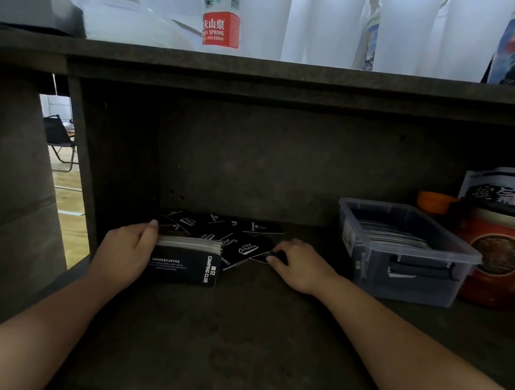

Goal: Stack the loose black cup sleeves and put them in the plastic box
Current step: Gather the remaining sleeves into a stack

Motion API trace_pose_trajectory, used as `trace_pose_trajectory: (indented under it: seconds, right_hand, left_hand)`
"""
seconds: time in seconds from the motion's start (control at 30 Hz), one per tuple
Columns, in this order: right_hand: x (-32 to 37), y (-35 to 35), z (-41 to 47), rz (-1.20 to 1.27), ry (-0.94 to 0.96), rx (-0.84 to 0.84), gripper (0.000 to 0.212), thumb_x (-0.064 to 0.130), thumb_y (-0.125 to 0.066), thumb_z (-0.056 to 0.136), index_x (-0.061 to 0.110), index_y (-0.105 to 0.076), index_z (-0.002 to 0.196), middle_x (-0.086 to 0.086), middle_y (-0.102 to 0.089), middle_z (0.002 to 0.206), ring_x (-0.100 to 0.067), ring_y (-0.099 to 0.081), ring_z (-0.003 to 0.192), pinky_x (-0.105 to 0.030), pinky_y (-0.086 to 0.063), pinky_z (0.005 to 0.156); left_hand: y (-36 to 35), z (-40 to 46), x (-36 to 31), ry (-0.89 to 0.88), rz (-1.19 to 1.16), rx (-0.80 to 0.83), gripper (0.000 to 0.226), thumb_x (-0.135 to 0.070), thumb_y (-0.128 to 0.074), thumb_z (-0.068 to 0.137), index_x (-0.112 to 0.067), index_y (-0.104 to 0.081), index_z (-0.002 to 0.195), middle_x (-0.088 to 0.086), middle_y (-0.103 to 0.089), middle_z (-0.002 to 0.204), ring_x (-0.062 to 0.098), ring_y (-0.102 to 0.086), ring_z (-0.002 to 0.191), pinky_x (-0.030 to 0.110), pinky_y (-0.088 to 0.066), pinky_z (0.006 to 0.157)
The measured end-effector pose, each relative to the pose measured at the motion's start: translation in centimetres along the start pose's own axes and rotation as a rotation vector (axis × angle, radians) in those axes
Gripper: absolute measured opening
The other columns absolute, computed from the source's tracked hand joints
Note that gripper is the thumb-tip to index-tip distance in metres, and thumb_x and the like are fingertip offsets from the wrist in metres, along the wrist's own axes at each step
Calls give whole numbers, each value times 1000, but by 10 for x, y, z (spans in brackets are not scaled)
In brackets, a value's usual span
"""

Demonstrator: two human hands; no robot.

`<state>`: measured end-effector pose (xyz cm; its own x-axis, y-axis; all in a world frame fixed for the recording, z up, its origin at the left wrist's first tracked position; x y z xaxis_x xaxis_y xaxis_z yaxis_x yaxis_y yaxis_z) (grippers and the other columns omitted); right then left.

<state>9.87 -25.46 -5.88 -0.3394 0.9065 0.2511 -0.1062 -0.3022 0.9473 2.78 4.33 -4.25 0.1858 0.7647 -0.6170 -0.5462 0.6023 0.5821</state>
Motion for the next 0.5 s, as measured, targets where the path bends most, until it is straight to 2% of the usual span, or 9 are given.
trace_pose_trajectory:
  seconds: [0.07, 0.13, 0.2, 0.27, 0.4, 0.5]
  right_hand:
    - [14, 1, 6, 1, 117, -63, 45, 42, -52, 96, 23, -48, 136, -4, -47, 139, -23, -41, 131, -41, -39, 106]
    - [26, -1, 15, 2, 211, 3, 54, 39, -55, 95, 25, -38, 144, -3, -38, 149, -23, -29, 140, -42, -29, 114]
    - [30, -7, 23, 32, 198, 123, 62, 40, -52, 96, 32, -24, 151, -3, -24, 158, -23, -16, 147, -43, -17, 119]
    - [27, -13, 26, 61, 134, 167, 63, 45, -47, 97, 36, -16, 152, -4, -21, 159, -25, -15, 147, -43, -16, 119]
    - [23, -9, 20, -61, 67, 152, 67, 60, -45, 92, 29, -31, 150, -4, -27, 154, -25, -18, 142, -45, -21, 114]
    - [18, -2, 13, 44, 5, 169, 66, 61, -59, 85, 28, -44, 140, -4, -34, 149, -24, -25, 140, -42, -28, 112]
  left_hand:
    - [6, 0, 4, 1, 20, -83, 48, -31, -33, 104, -12, -66, 74, 4, -64, 69, 14, -58, 67, 26, -39, 59]
    - [15, 1, 9, 25, 1, -132, 47, -27, -34, 104, -11, -66, 74, 5, -64, 69, 14, -57, 67, 27, -38, 59]
    - [21, 3, 15, 35, 8, -69, 47, -27, -35, 103, -12, -67, 72, 6, -65, 68, 19, -60, 68, 29, -42, 61]
    - [22, 3, 19, 24, 21, 0, 45, -27, -36, 103, -16, -68, 73, 6, -66, 67, 21, -62, 69, 34, -48, 65]
    - [23, 2, 19, 14, 25, -21, 44, -26, -36, 103, -16, -67, 73, 5, -66, 67, 20, -62, 69, 33, -48, 66]
    - [23, -1, 13, -8, 36, -33, 45, -25, -36, 103, -13, -68, 74, 6, -65, 68, 21, -60, 70, 32, -46, 66]
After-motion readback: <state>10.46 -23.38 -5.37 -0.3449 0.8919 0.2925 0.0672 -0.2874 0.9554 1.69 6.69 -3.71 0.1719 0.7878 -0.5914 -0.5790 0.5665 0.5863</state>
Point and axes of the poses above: each hand's wrist, its own z-axis towards the middle knuckle, its own y-axis out of the back of the hand, x = y × z, the point moved 4 cm from there along z, towards the middle knuckle
